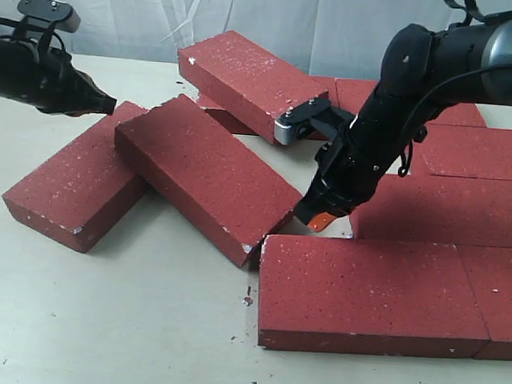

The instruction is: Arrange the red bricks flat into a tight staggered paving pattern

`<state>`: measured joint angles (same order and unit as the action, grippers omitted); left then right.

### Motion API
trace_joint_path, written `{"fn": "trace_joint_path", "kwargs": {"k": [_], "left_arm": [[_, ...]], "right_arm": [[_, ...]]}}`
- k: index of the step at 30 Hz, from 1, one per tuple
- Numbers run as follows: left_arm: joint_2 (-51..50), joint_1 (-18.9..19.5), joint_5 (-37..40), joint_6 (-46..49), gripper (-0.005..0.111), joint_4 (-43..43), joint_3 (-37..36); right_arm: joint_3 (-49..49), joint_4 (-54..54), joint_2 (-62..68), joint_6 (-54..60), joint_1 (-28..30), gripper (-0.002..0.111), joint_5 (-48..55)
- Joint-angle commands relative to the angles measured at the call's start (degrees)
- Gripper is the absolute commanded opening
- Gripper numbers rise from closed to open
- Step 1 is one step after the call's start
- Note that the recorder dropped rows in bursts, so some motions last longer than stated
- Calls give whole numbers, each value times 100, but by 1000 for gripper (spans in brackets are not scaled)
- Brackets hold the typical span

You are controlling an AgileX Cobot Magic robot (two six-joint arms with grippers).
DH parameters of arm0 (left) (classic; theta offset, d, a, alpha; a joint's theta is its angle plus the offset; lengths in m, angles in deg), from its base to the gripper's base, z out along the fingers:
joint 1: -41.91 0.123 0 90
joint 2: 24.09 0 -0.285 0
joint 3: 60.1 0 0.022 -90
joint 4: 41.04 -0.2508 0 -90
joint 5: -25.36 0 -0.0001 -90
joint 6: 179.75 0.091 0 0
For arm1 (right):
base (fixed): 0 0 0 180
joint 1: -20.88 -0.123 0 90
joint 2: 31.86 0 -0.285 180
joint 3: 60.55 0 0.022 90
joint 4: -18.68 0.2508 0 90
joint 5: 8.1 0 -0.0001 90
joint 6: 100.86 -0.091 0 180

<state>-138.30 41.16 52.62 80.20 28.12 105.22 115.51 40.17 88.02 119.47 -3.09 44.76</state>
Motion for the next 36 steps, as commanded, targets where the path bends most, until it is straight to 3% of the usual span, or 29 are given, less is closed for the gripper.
{"fn": "trace_joint_path", "kwargs": {"k": [1, 7, 14, 19, 24, 31, 36], "left_arm": [[-184, -181, 9, 11, 0, -42, 164], [-327, -488, -35, 11, 0, -66, 261], [-316, -499, -48, 11, 0, -199, 296], [147, -499, 477, -179, 0, -540, 296], [373, -510, 1358, -501, 0, -1013, 296], [218, -510, 1319, -502, 0, -944, 250], [-19, -698, 1413, -453, 0, -980, 250]], "right_arm": [[0, -32, 212, 32, -6, 0, -5], [0, 341, 234, 130, -6, 0, -716], [0, 1317, 234, 780, -6, 0, -1654], [0, 1010, 150, 767, -6, 0, -2203], [0, 560, -486, 750, -6, 0, -1767], [0, -175, -1060, 645, -6, 0, -2176], [12, -986, -1020, 144, -6, 0, -1928]]}}
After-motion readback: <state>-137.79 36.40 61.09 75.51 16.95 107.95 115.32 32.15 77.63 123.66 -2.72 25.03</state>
